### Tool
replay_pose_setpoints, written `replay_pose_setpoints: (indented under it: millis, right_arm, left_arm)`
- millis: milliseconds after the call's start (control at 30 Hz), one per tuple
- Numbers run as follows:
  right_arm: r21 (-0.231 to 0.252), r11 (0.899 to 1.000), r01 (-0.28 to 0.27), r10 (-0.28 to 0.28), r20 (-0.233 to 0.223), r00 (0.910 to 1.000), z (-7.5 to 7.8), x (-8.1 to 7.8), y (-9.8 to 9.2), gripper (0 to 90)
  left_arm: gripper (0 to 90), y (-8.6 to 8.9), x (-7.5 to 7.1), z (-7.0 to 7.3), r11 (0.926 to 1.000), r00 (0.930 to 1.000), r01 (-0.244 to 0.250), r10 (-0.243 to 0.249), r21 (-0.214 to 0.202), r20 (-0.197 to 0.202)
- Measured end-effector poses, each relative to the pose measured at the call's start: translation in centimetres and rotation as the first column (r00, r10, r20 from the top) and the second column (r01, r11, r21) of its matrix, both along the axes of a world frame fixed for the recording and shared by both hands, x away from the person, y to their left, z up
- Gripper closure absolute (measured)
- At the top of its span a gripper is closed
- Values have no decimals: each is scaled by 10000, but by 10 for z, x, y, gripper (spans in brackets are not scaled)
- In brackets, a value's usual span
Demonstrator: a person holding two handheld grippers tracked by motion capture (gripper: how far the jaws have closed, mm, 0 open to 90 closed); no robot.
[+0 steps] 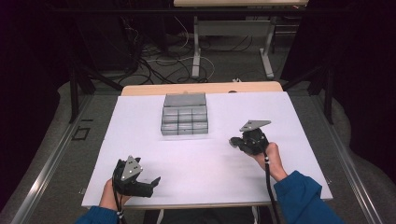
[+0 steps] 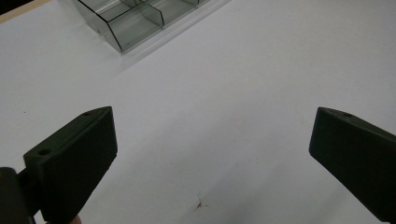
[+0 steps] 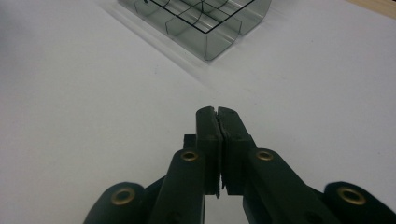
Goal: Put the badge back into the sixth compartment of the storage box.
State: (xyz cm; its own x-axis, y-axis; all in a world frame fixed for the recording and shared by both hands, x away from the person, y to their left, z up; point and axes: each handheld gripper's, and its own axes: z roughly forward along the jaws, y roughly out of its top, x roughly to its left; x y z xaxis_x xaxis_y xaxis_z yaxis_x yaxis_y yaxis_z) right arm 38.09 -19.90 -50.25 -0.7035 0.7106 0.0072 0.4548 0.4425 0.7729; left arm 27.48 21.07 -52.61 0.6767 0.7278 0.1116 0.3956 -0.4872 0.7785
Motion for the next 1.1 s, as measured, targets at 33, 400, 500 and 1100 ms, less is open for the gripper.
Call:
replay_pose_setpoints:
  millis: [33, 400, 500, 1100]
  right_arm:
    - [-16, 10000, -36, 36, 58, 10000, 0, 1, 1, 884]
    - [115, 9996, -273, 271, 159, 9995, 4, 9, 16, 884]
    - [138, 9993, -360, 358, 167, 9992, 4, 11, 21, 884]
    - [10, 9980, -626, 625, 300, 9976, 7, 21, 41, 884]
  left_arm:
    - [7, 0, 0, 0, 10000, 10000, -6, 6, 45, 55]
    - [7, 1, 1, 0, 10000, 10000, 18, -18, 66, 20]
    - [7, 1, 1, 0, 10000, 10000, 9, -9, 62, 15]
    - [8, 1, 2, 0, 10000, 10000, -56, 56, -53, 38]
